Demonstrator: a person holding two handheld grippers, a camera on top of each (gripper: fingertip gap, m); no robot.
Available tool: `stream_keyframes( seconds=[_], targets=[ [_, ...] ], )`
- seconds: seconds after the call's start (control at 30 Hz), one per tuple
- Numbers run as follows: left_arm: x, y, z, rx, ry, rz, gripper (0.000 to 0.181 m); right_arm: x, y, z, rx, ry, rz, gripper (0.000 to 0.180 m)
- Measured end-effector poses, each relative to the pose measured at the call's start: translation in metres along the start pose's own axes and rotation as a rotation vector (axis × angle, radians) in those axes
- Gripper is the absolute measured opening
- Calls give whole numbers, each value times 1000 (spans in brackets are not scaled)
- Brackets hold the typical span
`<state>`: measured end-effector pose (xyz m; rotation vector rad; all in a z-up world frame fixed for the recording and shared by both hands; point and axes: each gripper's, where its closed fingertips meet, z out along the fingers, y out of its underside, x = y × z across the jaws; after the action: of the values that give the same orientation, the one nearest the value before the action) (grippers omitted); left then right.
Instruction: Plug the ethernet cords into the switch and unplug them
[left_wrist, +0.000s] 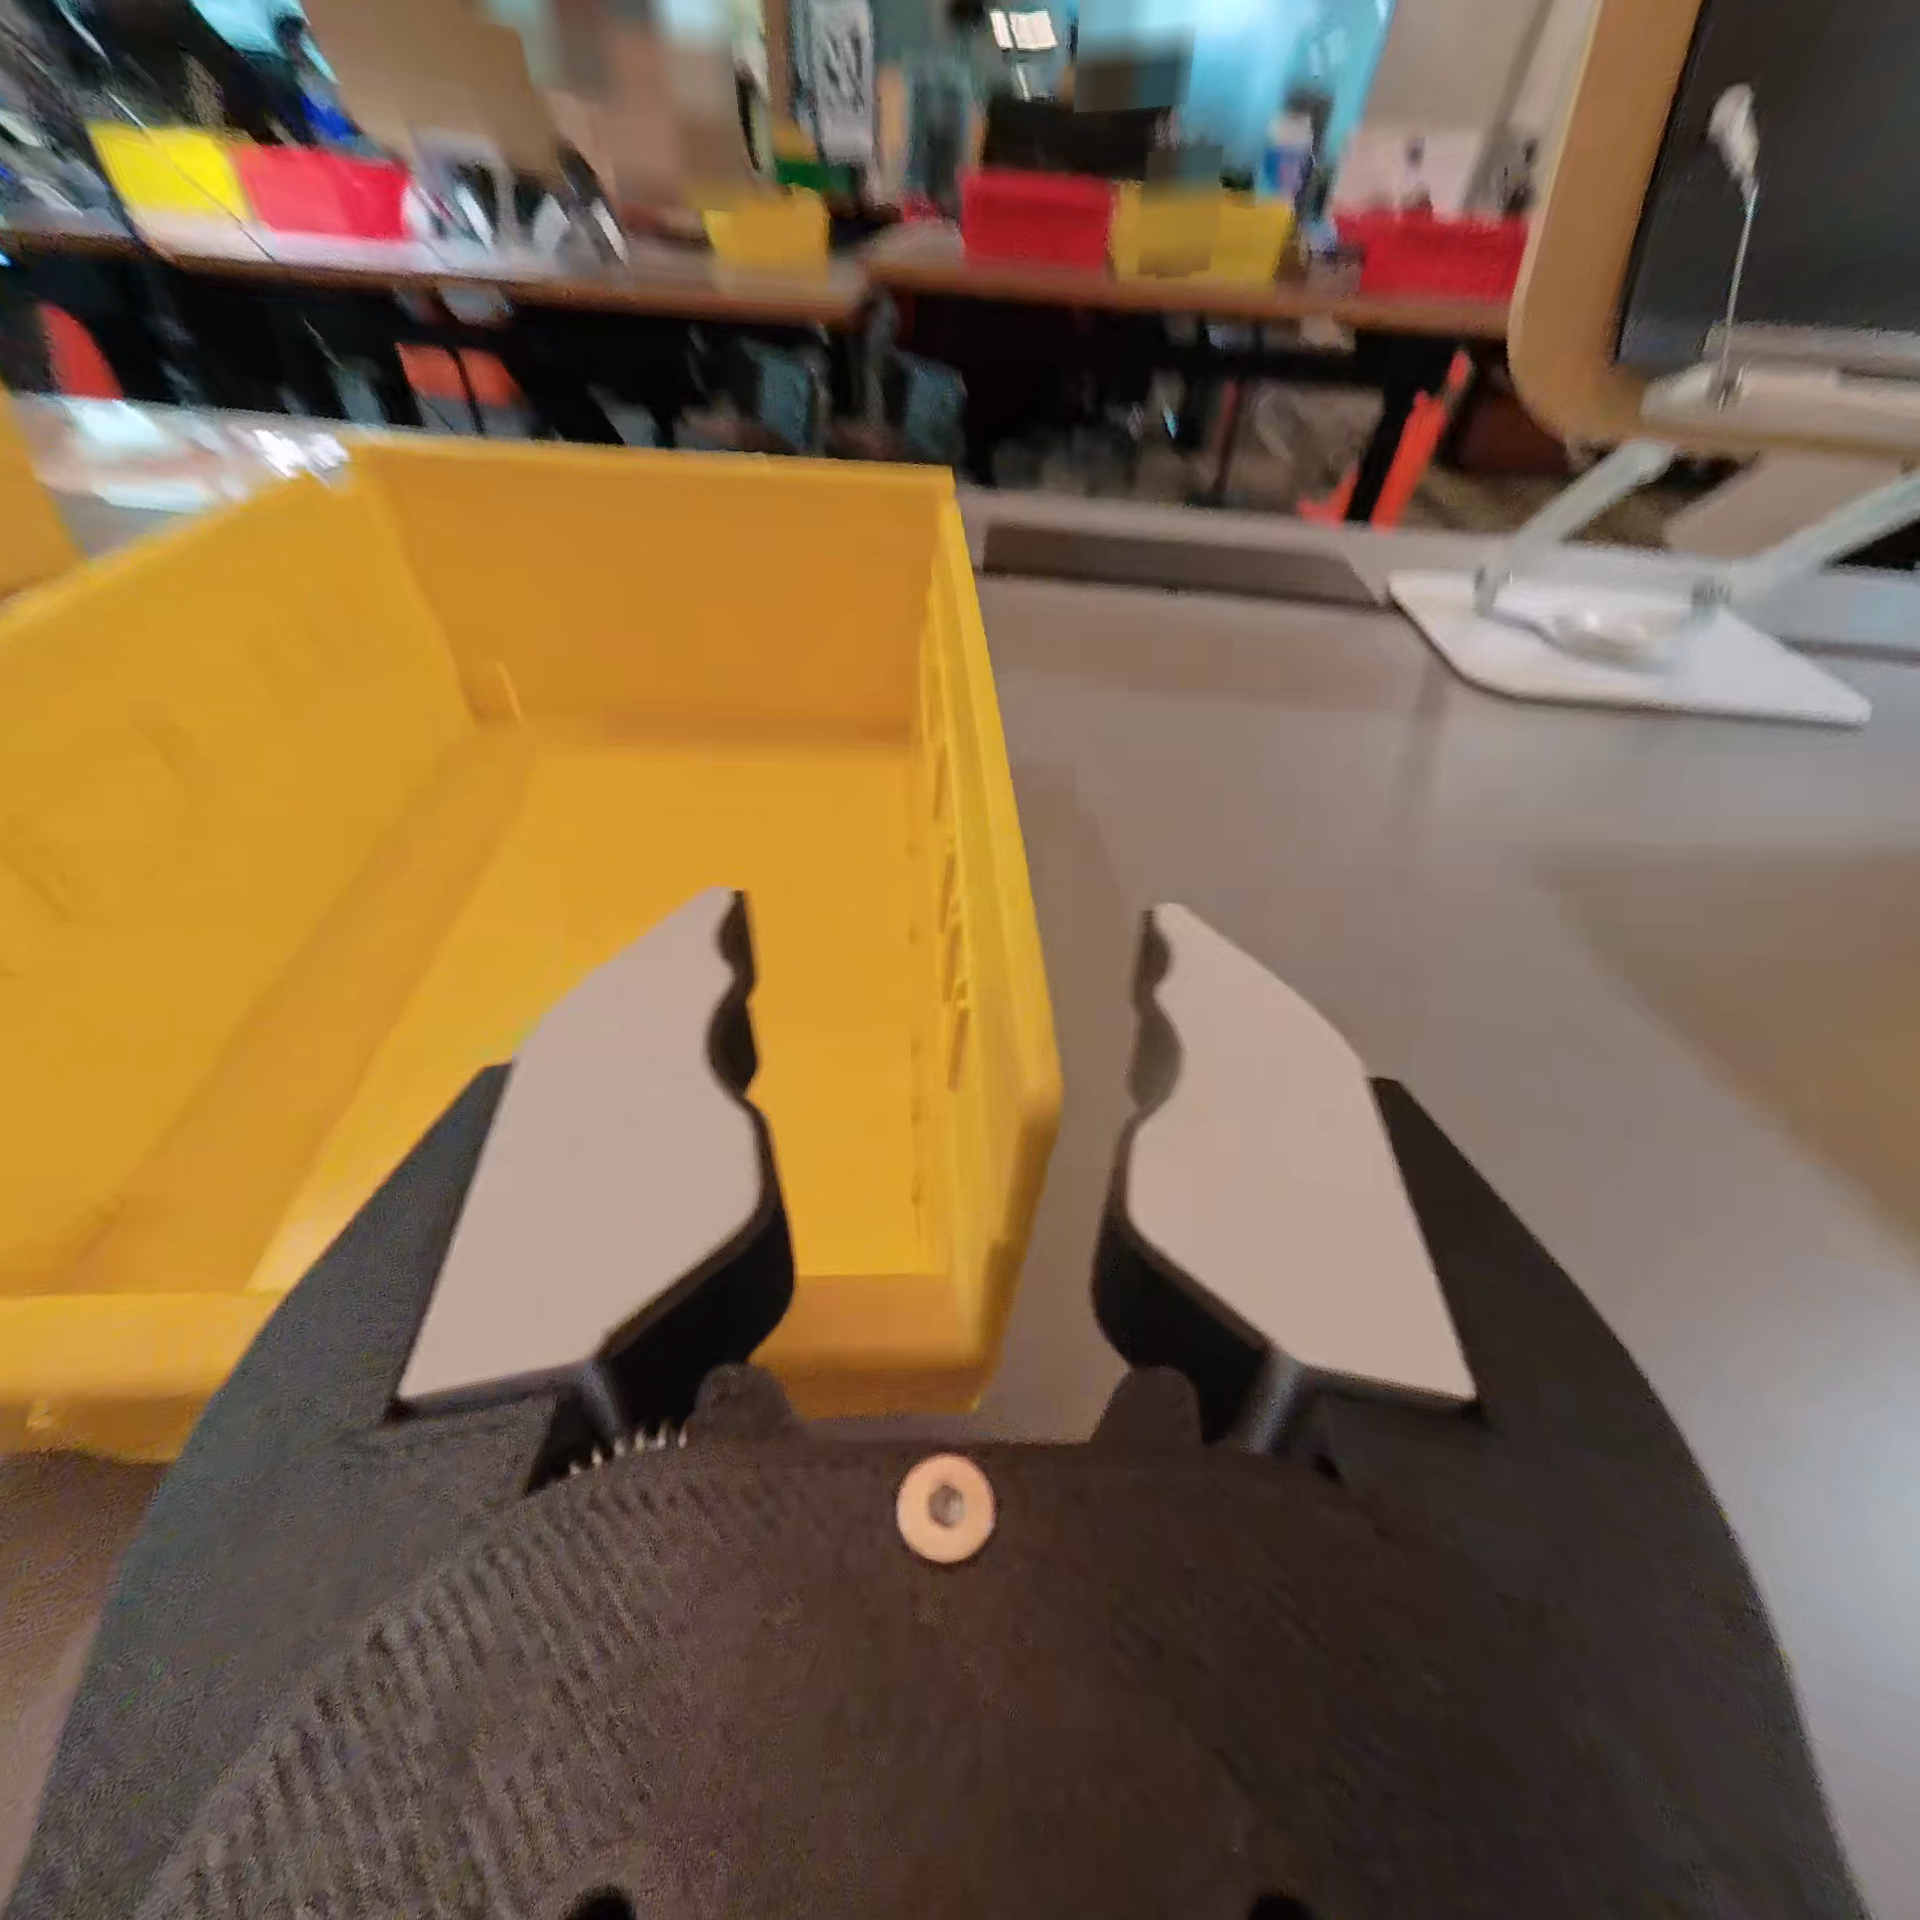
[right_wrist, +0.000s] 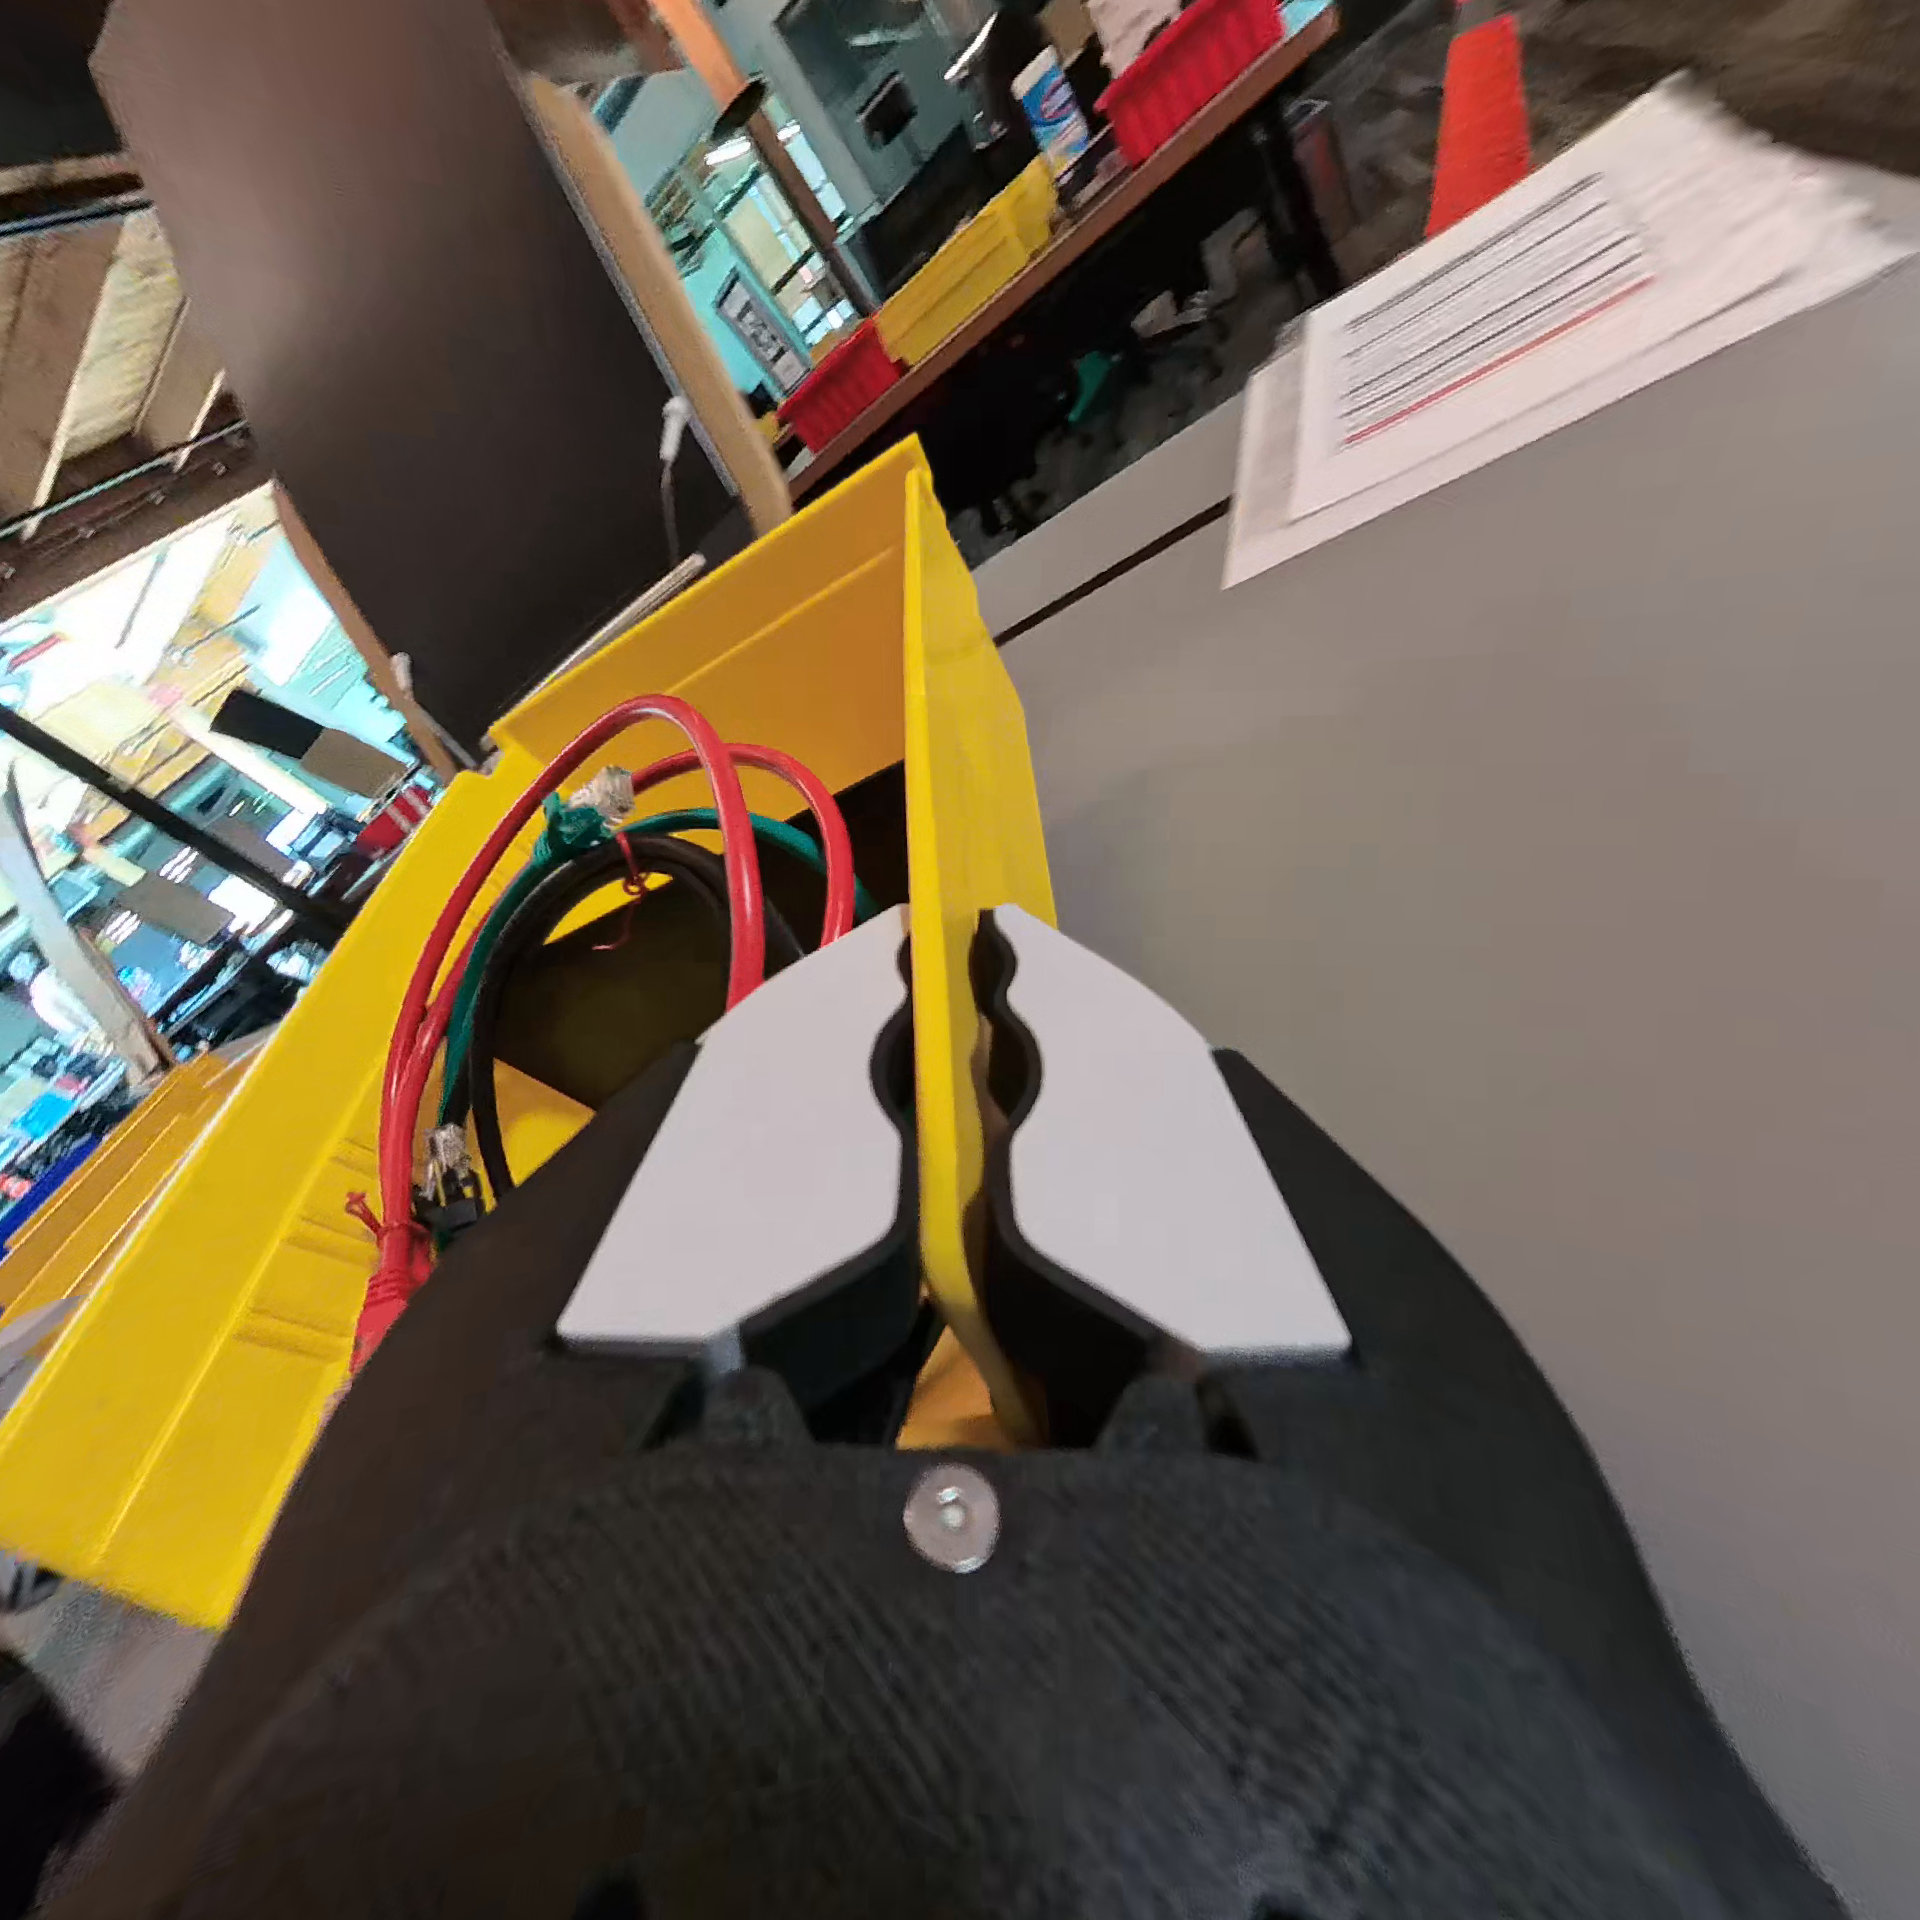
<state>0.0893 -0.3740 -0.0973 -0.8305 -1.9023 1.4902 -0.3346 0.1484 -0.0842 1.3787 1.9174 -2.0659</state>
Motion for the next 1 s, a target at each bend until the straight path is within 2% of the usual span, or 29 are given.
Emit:
stream_keyframes(
  seconds=[0.1, 0.17, 0.37, 0.43, 0.6, 0.7, 0.8, 1.0],
  targets=[
    [0, 7, 11, -58, 46, 64, 47, -27, 19, 11, -54, -44, -23, 8],
    [9, 8, 15, -75, 127, 56, 16, -47, 33, 18, -91, -76, -54, 8],
    [-12, -3, 6, -71, 86, 45, 6, -125, 83, 45, -190, -181, -147, 8],
    [-25, -22, -7, -6, 62, 39, 2, -151, 102, 59, -222, -224, -152, 8],
    [-48, -79, -48, 74, 123, -185, 4, -211, 162, 102, -293, -285, -113, 7],
    [-66, -110, -80, 94, 113, -247, 5, -253, 194, 132, -298, -289, -158, 8],
    [-79, -129, -105, 133, 109, -235, 5, -296, 217, 161, -299, -271, -151, 8],
    [-92, -167, -150, 271, -28, -119, 5, -381, 273, 207, -248, -211, -152, 10]
  ],
)
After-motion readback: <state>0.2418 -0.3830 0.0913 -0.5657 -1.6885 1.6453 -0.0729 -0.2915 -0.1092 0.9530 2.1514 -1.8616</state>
